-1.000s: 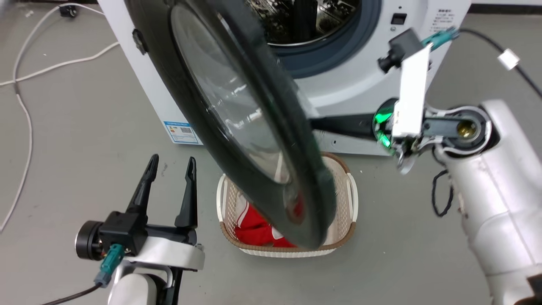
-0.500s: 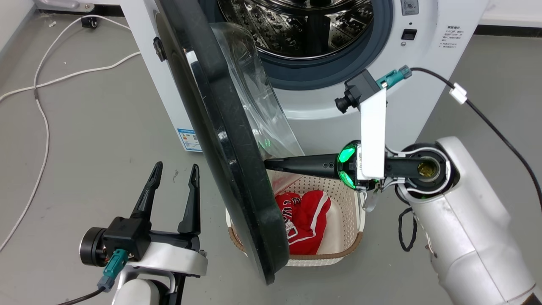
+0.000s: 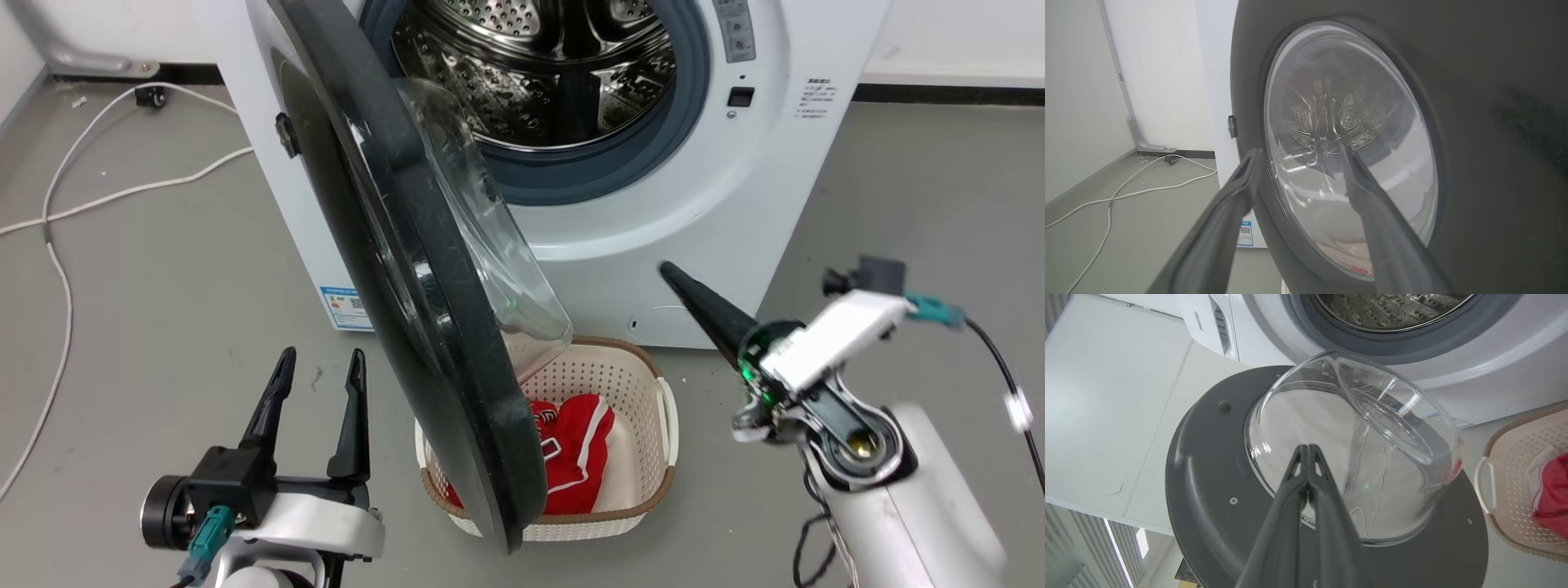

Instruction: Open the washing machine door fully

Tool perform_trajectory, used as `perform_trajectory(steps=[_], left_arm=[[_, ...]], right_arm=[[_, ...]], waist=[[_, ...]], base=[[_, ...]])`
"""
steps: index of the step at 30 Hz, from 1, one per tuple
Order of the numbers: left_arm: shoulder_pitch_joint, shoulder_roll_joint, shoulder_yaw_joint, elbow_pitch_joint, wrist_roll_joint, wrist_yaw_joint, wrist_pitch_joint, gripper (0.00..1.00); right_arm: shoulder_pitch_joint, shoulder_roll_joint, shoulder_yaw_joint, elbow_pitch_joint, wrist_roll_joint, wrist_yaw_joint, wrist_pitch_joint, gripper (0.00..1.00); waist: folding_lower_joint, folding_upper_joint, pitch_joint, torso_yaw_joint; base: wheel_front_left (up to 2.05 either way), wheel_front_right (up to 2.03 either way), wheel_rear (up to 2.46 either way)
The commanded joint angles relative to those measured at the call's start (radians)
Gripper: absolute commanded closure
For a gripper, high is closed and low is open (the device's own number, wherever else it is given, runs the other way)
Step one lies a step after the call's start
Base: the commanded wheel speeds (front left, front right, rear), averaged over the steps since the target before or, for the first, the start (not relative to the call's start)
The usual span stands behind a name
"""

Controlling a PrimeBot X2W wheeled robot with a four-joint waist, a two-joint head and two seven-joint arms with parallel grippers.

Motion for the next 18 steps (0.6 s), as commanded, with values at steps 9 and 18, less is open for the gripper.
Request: perform_trajectory(steps=[9, 18], left_arm=[[0.034, 0.000, 0.030, 0.021, 0.007, -0.004, -0.002, 0.00], [0.035, 0.000, 0.052, 0.030, 0.011, -0.007, -0.002, 0.00]], right_arm=[[0.216, 0.004, -0.125, -0.025, -0.048, 0.000, -0.337, 0.00], [0.307, -0.027, -0.126, -0.067, -0.348, 0.000, -0.611, 0.00]], waist=[[0.0001, -0.0001, -0.037, -0.038], [0.0001, -0.0001, -0.050, -0.046]], base=[[0.00, 0.00, 0.00], [0.00, 0.00, 0.00]])
